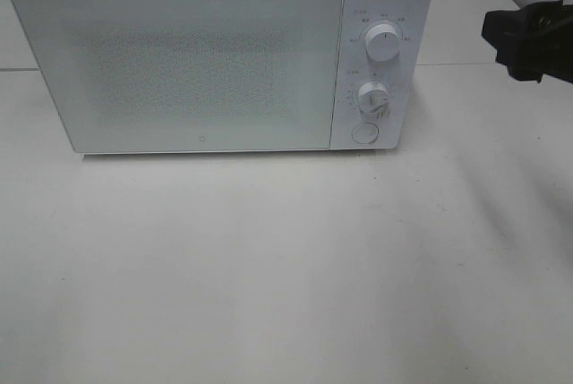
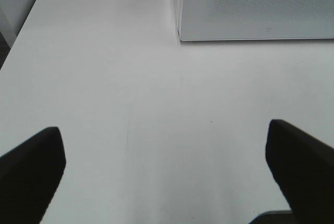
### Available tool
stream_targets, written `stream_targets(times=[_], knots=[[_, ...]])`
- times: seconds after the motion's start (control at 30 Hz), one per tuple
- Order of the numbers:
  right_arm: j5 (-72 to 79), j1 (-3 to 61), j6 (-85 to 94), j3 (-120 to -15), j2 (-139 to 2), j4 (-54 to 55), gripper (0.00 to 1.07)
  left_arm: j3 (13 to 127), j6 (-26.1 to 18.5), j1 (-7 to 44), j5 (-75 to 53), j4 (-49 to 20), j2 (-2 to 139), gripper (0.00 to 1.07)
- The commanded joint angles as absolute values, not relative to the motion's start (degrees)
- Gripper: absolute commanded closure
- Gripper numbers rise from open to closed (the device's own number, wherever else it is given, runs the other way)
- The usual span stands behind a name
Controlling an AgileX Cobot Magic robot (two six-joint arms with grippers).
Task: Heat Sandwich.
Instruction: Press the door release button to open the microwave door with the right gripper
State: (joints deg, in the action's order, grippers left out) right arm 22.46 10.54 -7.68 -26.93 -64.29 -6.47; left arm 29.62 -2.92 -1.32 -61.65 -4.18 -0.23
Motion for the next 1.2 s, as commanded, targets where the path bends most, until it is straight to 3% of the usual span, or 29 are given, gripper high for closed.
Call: stream_targets(times=[0.03,0.27,0.5,0.8,1.2], knots=[[31.3,10.3,-7.2,-24.1,-66.5,-6.2,0.34,29.6,-2.8,-1.4,-61.1,-4.6,-0.6,0.07],[41.9,13.4,0.7,-18.5,-71.6,5.1,0.34,29.6,-2.8,-1.4,-61.1,-4.6,-0.6,0.07],[50.0,23.8,10.3,-17.0,-78.8,21.5,0.34,29.6,-2.8,-1.4,-61.1,-4.6,-0.6,0.07],[59.7,35.8,13.2,-17.1,-87.4,34.7,0.34,29.6,-2.8,-1.4,-61.1,-4.6,-0.6,0.07],[60.3,45.7,16.8,-22.3,-95.0,44.1,0.34,29.6,-2.8,-1.4,-61.1,-4.6,-0.6,0.07]])
